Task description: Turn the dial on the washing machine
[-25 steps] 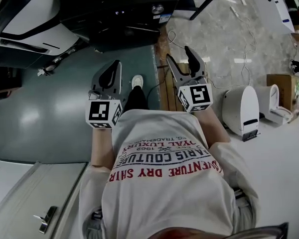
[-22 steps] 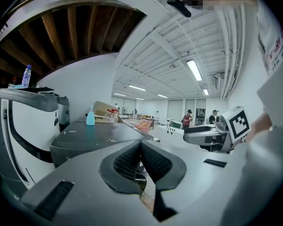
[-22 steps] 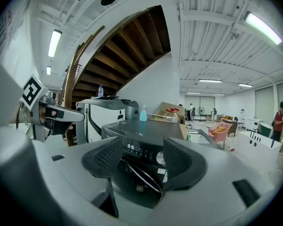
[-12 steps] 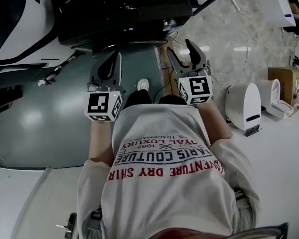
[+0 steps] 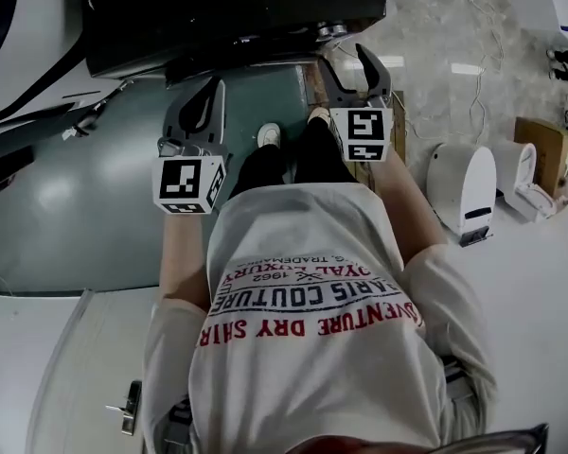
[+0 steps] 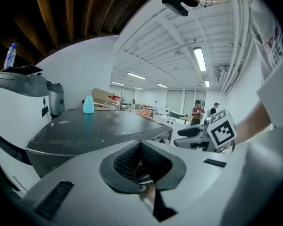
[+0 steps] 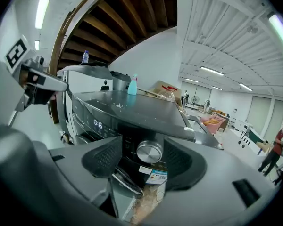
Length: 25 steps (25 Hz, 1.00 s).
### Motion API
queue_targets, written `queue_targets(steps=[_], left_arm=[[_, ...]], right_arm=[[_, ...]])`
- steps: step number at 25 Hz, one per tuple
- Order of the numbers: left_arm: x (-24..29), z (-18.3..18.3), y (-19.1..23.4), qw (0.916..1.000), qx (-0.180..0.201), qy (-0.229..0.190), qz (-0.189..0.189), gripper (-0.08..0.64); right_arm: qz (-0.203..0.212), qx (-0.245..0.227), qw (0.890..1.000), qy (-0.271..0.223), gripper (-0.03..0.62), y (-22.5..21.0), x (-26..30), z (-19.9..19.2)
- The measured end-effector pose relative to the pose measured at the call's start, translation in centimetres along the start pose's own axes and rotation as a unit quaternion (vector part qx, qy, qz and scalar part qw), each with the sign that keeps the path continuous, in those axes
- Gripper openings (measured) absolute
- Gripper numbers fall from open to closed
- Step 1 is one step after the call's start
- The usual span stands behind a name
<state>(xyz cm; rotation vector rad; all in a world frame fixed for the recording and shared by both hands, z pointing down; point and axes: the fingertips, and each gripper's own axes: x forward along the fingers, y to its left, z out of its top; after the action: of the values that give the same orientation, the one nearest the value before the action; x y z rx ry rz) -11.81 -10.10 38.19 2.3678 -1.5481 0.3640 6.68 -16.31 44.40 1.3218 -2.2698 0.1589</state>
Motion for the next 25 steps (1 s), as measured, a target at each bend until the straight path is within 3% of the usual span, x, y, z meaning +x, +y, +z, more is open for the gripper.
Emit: queue_targets(steps=[7,18,21,25], left_arm=[[1.5,-2.4,0.6,0.9995,-0.017,0.023,0.015,0.016],[2.8,-4.2,1.5,0.9988,-0.03,0.028,0.025,0.015],[2.7,-4.5,1.6,0.9988,-0.03,0.029,0.025,0.017],[2.6,-4.8,1.8,0.9988,-0.03,0.03,0.024,0.015]], right_arm=[[-0.025,-0.034,0.999,0.031,0.279,-0.7,5.3,-3.3],[-0.058,-0.043,0.997,0.03,0.273,-1.3,6.7,-4.2],[-0.043,-0.017,0.998,0.031,0.27,-1.3,6.7,-4.0],[-0.017,0.059,0.998,0.03,0.268,-2.0,6.7,-4.5]])
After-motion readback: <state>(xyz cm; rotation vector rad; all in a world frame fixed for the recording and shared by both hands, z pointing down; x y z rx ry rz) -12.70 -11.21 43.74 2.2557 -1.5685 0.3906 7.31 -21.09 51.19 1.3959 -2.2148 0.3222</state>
